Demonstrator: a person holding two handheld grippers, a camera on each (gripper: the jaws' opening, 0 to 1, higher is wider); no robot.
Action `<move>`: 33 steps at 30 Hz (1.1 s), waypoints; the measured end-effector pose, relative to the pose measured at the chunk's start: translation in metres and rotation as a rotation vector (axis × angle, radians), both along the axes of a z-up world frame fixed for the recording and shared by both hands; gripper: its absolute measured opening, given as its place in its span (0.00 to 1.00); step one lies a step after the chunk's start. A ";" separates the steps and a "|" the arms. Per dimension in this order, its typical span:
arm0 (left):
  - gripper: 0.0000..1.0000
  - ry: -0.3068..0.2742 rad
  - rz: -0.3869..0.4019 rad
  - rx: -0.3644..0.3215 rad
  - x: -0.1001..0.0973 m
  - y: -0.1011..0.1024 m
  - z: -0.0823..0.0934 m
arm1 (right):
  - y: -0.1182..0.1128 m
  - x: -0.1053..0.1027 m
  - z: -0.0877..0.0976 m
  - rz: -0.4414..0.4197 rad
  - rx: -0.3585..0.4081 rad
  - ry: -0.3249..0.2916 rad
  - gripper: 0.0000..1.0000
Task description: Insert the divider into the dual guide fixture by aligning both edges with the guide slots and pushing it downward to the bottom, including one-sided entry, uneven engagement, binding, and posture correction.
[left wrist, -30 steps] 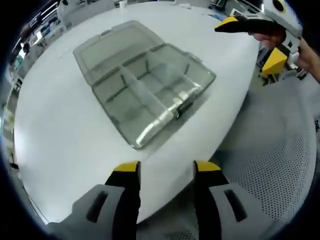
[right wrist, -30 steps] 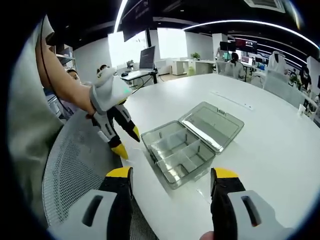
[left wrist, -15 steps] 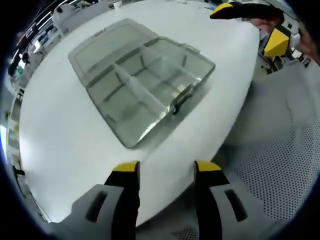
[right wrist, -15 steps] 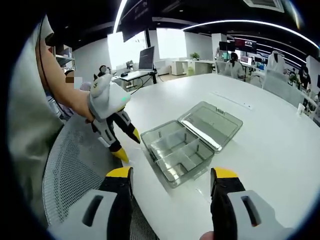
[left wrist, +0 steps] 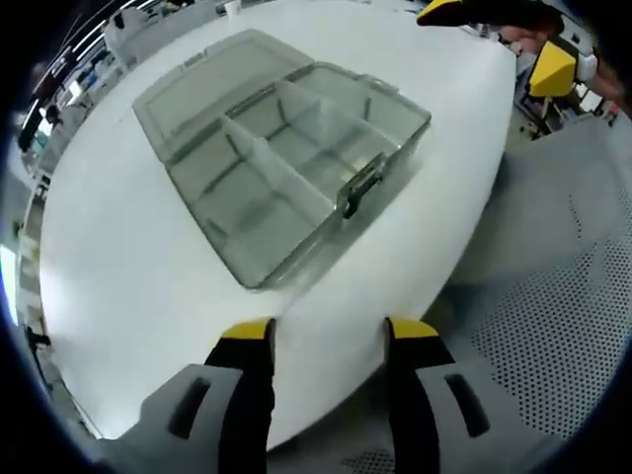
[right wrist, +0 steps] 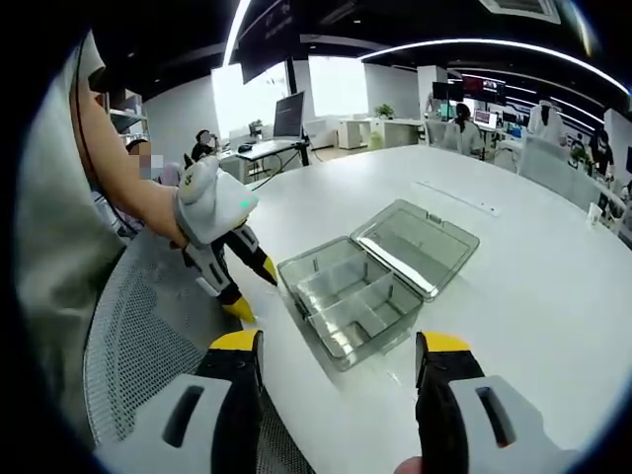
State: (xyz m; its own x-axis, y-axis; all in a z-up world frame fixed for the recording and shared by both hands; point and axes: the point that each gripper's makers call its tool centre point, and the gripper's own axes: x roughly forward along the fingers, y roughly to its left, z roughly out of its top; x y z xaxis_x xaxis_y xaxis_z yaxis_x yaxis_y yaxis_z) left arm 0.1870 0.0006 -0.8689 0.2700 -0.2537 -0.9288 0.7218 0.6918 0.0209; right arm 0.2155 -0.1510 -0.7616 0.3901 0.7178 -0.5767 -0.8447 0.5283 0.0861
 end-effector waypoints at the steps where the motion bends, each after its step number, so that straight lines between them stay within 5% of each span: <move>1: 0.43 -0.003 0.000 -0.001 0.001 0.000 0.000 | 0.000 0.000 0.000 0.000 0.000 0.000 0.59; 33: 0.42 -0.016 0.058 0.066 0.024 0.066 0.002 | 0.001 0.001 -0.002 0.006 -0.006 0.004 0.58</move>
State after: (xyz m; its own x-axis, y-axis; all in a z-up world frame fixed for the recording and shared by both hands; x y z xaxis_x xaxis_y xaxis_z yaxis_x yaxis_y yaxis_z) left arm 0.2114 0.0662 -0.8664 0.2973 -0.1751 -0.9386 0.6794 0.7295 0.0791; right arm 0.2161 -0.1504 -0.7635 0.3832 0.7164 -0.5830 -0.8476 0.5236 0.0863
